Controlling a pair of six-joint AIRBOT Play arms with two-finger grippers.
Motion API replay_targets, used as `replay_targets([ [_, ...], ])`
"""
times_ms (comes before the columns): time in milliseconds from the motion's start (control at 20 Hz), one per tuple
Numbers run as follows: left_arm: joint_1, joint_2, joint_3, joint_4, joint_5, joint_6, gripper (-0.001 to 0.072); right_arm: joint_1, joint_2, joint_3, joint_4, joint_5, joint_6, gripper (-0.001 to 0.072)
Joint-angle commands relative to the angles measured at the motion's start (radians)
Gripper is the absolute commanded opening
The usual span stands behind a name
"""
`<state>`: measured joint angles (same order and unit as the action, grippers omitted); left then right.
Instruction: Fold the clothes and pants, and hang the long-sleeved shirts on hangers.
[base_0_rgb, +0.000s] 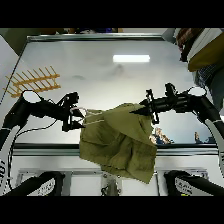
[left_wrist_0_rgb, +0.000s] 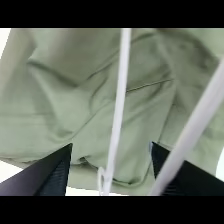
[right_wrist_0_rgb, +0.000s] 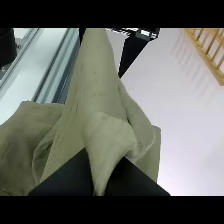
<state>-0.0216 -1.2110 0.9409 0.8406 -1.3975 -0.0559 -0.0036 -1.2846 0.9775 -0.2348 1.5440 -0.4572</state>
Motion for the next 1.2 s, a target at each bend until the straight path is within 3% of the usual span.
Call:
replay_targets([
  [0, 0.005, 0.002, 0.002, 0.005, 0.028, -0.142, 0.0508, 0.000, 0.000, 0.001, 0.005, 0.000, 0.035, 0.0010],
  [100, 0.028, 0.002, 0.006, 0.005, 0.032, -0.205, 0.0508, -0.001, 0.000, 0.001, 0.005, -0.001, 0.066, 0.0010],
  [350, 0.153, 0.021, 0.126, 0.005, 0.030, -0.498, 0.0508, -0.002, 0.006, 0.001, 0.038, 0.000, 0.208, 0.0009],
  [550, 0.261, 0.139, 0.159, 0.005, 0.101, -0.615, 0.0508, -0.009, 0.052, 0.001, 0.063, -0.050, 0.292, 0.0009],
  [800, 0.375, 0.353, 0.009, 0.006, 0.234, -0.758, 0.0507, -0.060, 0.142, 0.001, 0.116, -0.150, 0.412, 0.0009],
  [950, 0.354, 0.474, -0.114, 0.005, 0.318, -0.801, 0.0508, -0.058, 0.190, 0.001, 0.137, -0.240, 0.460, 0.0008],
  [1150, 0.223, 0.618, -0.270, 0.006, 0.433, -0.951, 0.0507, -0.057, 0.219, 0.001, 0.189, -0.338, 0.500, 0.0009],
])
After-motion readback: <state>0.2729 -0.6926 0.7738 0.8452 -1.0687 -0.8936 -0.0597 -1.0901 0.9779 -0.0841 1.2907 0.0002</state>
